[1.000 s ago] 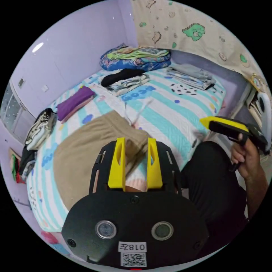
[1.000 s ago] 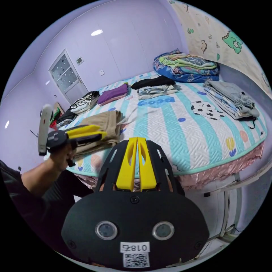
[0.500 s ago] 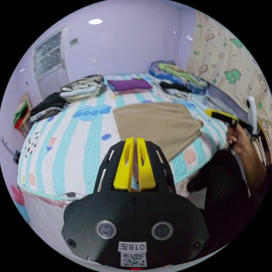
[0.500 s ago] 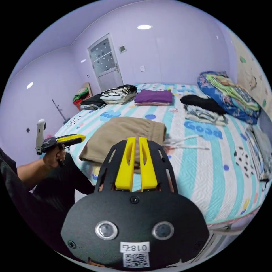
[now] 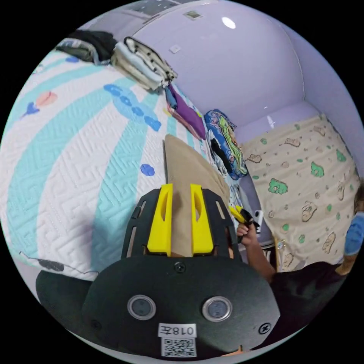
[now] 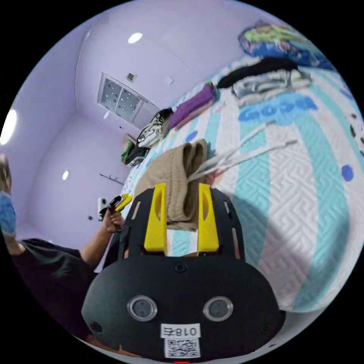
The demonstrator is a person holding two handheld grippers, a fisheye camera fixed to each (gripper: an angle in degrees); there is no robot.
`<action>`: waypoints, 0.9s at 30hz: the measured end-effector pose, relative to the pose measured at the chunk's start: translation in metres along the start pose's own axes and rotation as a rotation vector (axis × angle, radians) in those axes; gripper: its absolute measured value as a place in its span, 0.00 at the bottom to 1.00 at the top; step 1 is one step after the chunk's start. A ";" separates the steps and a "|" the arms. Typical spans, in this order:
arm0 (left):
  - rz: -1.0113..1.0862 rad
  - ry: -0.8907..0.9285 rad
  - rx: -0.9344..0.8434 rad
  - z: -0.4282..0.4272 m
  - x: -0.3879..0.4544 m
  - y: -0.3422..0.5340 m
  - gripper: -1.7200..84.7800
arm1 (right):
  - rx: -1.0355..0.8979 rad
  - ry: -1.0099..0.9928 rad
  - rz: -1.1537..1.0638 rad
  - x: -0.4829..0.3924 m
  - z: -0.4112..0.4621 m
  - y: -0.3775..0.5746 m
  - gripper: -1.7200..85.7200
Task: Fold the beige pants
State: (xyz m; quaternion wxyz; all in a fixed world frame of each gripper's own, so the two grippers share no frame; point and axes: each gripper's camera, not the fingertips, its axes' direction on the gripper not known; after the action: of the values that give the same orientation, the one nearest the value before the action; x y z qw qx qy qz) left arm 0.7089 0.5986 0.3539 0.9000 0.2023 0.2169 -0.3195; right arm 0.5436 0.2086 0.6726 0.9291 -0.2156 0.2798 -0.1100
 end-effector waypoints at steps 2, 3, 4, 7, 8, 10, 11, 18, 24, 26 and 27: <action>-0.074 0.061 -0.063 0.022 -0.029 -0.015 0.15 | -0.073 -0.090 0.065 0.038 0.011 -0.012 0.19; -0.087 0.077 -0.075 0.027 -0.035 -0.019 0.15 | -0.091 -0.169 0.102 0.060 0.016 -0.018 0.18; -0.112 0.108 -0.100 0.036 -0.044 -0.027 0.17 | -0.097 -0.204 0.117 0.070 0.018 -0.021 0.18; -0.134 0.191 -0.119 0.052 -0.055 -0.044 0.18 | -0.143 -0.285 0.136 0.102 0.027 -0.031 0.17; -0.131 0.229 -0.138 0.059 -0.057 -0.051 0.18 | -0.166 -0.303 0.123 0.108 0.031 -0.034 0.18; -0.120 0.269 -0.185 0.071 -0.058 -0.060 0.18 | -0.214 -0.324 0.091 0.113 0.038 -0.037 0.19; -0.109 0.265 -0.200 0.076 -0.057 -0.064 0.18 | -0.243 -0.345 0.073 0.116 0.042 -0.039 0.19; -0.099 0.318 -0.244 0.084 -0.063 -0.087 0.18 | -0.312 -0.427 0.093 0.159 0.058 -0.054 0.18; -0.060 0.221 -0.268 0.090 -0.040 -0.104 0.13 | -0.374 -0.422 0.055 0.164 0.071 -0.055 0.14; -0.039 0.163 -0.263 0.089 -0.023 -0.108 0.10 | -0.332 -0.375 0.065 0.162 0.062 -0.047 0.13; -0.029 0.149 -0.260 0.087 -0.017 -0.110 0.10 | -0.292 -0.323 0.039 0.154 0.054 -0.039 0.12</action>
State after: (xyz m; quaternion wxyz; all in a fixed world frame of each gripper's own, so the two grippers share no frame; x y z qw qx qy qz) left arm 0.6468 0.4847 0.4102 0.8953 0.1038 0.3256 -0.2858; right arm 0.6970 0.1420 0.6584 0.9228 -0.3571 0.1442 -0.0142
